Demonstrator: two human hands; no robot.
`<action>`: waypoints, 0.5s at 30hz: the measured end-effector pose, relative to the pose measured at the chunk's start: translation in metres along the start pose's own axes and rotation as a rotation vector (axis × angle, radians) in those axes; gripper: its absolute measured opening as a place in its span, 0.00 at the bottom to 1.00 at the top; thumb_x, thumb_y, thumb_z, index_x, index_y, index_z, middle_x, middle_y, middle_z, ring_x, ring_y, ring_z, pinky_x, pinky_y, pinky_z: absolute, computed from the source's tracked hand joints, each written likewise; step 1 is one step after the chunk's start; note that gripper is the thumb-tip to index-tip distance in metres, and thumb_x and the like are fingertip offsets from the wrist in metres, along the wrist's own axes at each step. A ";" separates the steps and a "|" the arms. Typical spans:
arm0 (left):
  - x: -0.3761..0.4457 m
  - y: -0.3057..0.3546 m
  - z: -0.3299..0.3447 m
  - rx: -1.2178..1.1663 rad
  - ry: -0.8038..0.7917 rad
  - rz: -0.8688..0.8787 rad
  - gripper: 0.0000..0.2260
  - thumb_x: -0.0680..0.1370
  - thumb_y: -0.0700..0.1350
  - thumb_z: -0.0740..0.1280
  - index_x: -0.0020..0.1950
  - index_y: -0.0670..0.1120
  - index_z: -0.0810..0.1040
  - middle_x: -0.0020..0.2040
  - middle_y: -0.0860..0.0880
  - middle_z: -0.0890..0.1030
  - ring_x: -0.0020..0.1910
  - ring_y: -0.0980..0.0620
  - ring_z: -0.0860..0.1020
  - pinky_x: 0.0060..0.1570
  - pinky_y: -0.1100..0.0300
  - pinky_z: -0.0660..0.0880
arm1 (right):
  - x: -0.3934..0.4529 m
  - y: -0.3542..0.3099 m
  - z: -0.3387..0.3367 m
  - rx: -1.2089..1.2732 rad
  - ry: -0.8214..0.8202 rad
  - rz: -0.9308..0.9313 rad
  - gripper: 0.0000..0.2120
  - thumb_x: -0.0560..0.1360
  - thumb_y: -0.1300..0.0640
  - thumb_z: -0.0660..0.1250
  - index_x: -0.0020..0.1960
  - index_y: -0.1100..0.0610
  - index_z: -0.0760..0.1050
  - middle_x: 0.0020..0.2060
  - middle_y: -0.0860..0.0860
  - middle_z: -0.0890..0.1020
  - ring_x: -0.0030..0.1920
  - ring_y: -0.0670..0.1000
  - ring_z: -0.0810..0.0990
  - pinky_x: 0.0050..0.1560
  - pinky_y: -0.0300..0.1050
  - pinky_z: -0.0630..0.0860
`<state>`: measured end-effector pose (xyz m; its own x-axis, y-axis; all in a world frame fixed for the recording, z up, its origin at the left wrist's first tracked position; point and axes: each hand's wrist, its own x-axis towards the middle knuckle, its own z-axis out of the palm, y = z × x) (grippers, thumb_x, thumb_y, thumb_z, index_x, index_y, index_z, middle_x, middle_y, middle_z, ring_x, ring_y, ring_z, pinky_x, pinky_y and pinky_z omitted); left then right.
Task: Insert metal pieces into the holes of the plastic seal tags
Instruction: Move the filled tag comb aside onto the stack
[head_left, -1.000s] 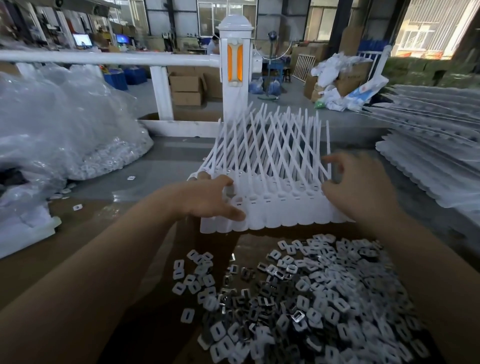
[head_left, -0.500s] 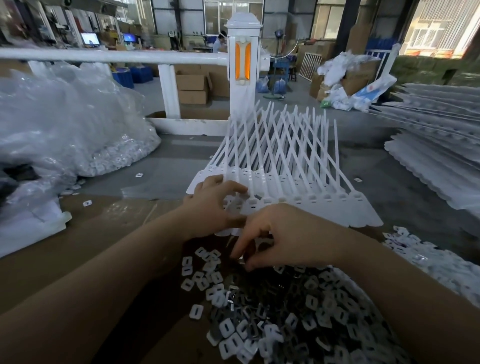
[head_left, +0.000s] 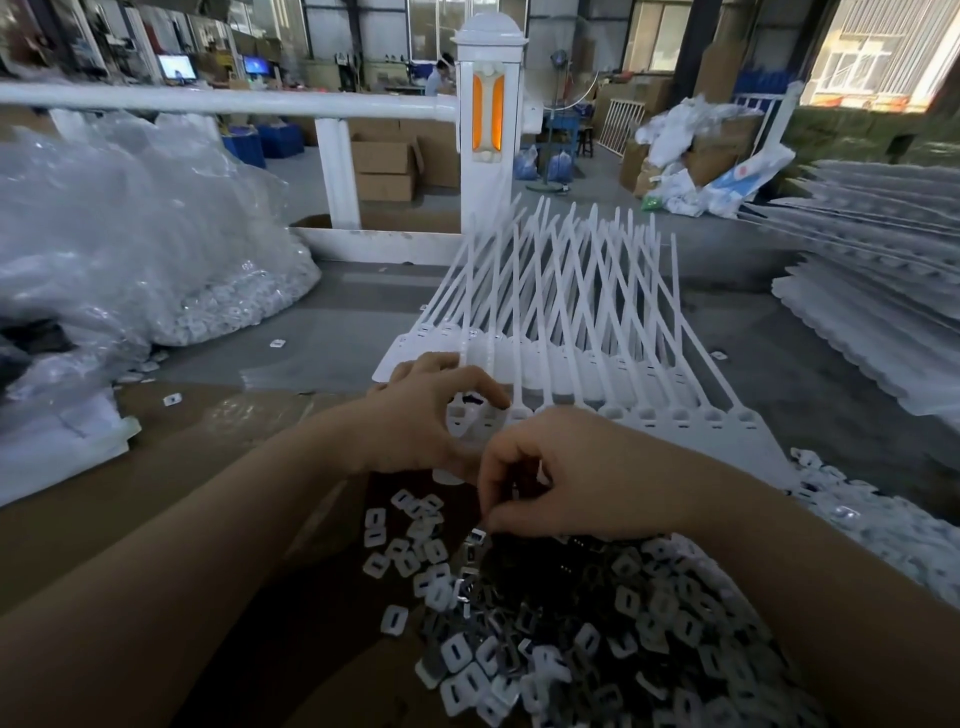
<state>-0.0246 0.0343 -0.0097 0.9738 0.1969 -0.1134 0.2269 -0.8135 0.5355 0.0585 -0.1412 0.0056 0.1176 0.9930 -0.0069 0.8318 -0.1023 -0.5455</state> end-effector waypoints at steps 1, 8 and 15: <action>-0.001 0.000 -0.002 0.028 -0.017 0.006 0.33 0.53 0.67 0.73 0.57 0.75 0.68 0.75 0.56 0.57 0.76 0.51 0.50 0.72 0.39 0.55 | -0.001 0.001 -0.002 0.037 0.043 0.020 0.04 0.73 0.53 0.72 0.42 0.45 0.79 0.38 0.37 0.81 0.40 0.36 0.79 0.43 0.29 0.74; -0.005 -0.001 -0.019 0.002 0.170 0.055 0.18 0.64 0.61 0.77 0.51 0.71 0.77 0.61 0.59 0.70 0.62 0.58 0.66 0.60 0.55 0.67 | -0.001 0.017 -0.011 0.372 0.439 0.210 0.07 0.75 0.59 0.70 0.43 0.48 0.80 0.38 0.44 0.85 0.40 0.44 0.82 0.36 0.31 0.75; -0.001 0.011 -0.014 -0.374 0.229 0.120 0.03 0.75 0.46 0.72 0.43 0.55 0.84 0.41 0.58 0.85 0.41 0.63 0.81 0.38 0.76 0.72 | 0.001 0.017 -0.010 0.387 0.487 0.221 0.10 0.76 0.64 0.67 0.44 0.49 0.80 0.38 0.45 0.86 0.41 0.40 0.83 0.36 0.29 0.74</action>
<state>-0.0237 0.0328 0.0079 0.9554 0.2634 0.1334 0.0510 -0.5923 0.8041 0.0779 -0.1421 0.0044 0.5707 0.8019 0.1767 0.5153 -0.1822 -0.8374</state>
